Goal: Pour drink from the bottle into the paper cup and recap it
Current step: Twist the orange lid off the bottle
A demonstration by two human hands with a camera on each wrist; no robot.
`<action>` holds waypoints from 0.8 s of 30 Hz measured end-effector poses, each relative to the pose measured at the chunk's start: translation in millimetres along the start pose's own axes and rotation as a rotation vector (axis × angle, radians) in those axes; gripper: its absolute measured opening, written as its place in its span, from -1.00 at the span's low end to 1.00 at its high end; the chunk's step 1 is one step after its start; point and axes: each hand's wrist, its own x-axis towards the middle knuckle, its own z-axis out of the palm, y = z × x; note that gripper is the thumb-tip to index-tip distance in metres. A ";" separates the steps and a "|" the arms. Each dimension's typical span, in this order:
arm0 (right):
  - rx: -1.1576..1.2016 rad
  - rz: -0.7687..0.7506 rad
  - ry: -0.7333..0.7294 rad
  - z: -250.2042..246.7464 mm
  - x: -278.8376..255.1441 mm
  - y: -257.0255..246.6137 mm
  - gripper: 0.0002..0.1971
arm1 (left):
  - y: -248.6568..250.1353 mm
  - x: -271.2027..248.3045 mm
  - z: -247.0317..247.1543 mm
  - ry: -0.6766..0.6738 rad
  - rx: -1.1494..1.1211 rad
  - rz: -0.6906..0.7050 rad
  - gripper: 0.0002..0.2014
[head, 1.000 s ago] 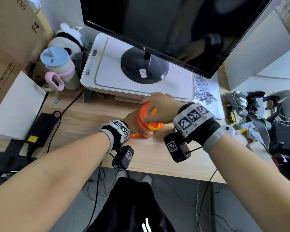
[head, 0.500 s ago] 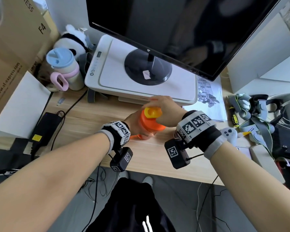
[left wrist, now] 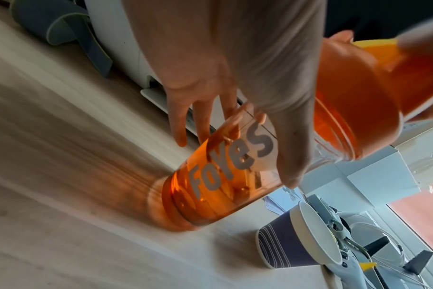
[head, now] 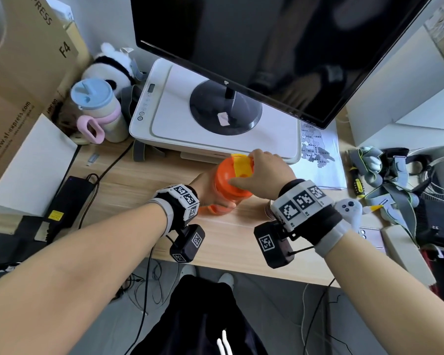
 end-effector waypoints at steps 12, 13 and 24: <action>0.395 -0.255 -0.083 0.3 5.8 2.3 -0.39 | 9.3 -2.9 5.6 -0.017 0.072 0.000 -0.10; 0.385 -0.245 -0.066 1.8 5.6 0.5 -0.46 | 7.7 -2.2 6.4 -0.022 0.067 0.008 -0.05; 0.142 0.081 0.005 1.6 -7.7 12.4 -0.54 | 12.6 0.4 0.9 0.033 0.065 0.035 -0.12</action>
